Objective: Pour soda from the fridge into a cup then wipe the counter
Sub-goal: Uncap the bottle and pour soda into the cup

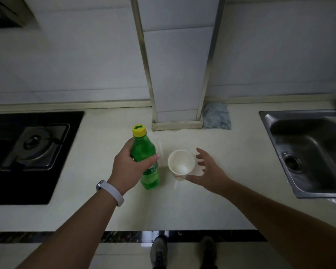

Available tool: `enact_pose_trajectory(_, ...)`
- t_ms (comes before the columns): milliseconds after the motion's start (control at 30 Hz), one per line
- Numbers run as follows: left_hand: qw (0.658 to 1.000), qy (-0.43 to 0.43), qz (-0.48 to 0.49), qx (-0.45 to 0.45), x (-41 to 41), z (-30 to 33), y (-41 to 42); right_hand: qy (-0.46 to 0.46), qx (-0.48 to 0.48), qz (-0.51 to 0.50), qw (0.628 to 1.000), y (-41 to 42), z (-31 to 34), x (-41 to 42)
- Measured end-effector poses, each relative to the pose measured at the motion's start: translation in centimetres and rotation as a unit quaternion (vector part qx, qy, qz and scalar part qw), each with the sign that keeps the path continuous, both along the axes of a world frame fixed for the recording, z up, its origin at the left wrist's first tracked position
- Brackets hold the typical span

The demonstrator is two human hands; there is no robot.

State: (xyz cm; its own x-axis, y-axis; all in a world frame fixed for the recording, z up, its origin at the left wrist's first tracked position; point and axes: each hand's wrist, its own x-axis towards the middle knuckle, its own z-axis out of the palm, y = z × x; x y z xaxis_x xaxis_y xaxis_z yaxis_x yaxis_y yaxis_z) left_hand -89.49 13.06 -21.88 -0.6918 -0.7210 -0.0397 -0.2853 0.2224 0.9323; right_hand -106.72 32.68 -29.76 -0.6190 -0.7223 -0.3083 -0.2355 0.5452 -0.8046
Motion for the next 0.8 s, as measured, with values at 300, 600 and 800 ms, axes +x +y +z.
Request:
enact_pose_trajectory(300, 0.998, 0.039, -0.039, -0.033, 0.0, 5.5, -1.3, 0.133, -0.073, 0.005, 0.988, -2.0, 12.2, -2.1)
enact_pose_trajectory(600, 0.991, 0.076, -0.077, -0.075, 0.0, 9.8, -1.8, 0.19, -0.181, 0.076, 0.962, -7.3, 24.9, 2.1)
enact_pose_trajectory(800, 0.986, 0.076, -0.096, -0.111, 0.3, 10.5, -1.6, 0.295, -0.097, 0.101, 0.945, -8.9, 28.4, 4.6)
